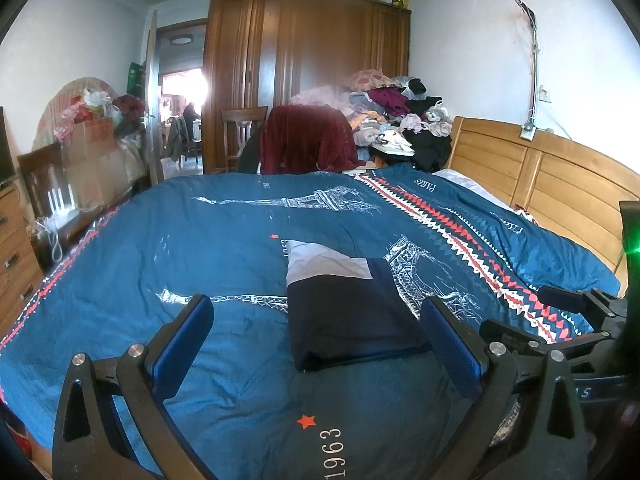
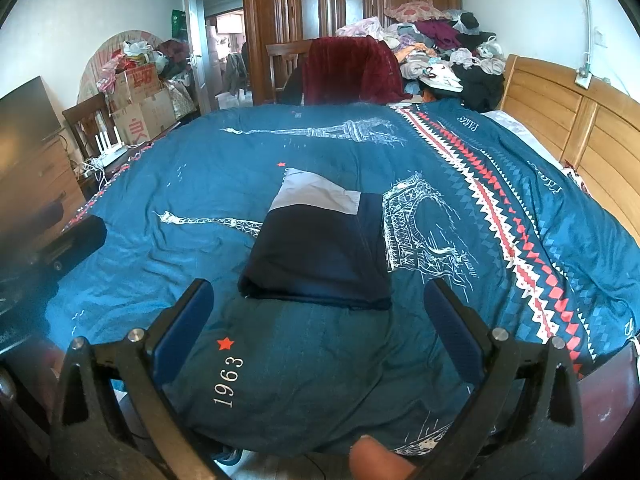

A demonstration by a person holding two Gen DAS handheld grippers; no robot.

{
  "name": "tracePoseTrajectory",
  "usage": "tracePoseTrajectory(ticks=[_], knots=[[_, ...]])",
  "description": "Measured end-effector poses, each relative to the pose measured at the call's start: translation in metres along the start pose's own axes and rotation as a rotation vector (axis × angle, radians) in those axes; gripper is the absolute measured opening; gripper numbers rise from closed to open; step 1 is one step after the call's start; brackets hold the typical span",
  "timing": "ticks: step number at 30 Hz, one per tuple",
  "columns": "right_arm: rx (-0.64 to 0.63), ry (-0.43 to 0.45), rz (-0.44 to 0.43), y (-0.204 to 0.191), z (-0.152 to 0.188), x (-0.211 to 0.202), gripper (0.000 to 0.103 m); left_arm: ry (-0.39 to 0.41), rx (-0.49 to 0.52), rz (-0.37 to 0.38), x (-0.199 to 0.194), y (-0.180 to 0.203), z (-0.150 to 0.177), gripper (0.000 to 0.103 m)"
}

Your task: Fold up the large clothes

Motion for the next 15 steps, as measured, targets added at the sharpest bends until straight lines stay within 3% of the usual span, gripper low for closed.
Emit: tracePoseTrajectory(ticks=[15], knots=[[0.0,0.0,0.003,-0.0005,-0.001,0.0013,0.103,-0.003,-0.001,0.0,0.0003,-0.0003,0.0005,0.103]])
Point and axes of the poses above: each gripper's, at about its wrist camera, not at the fingertips, and x roughly the way its jaws point, y to its right, z to its underside, the point moved 9 cm from there along x, roughly the way its jaws point, and after that the axes turned 4 degrees about -x, right-handed, at the moved point
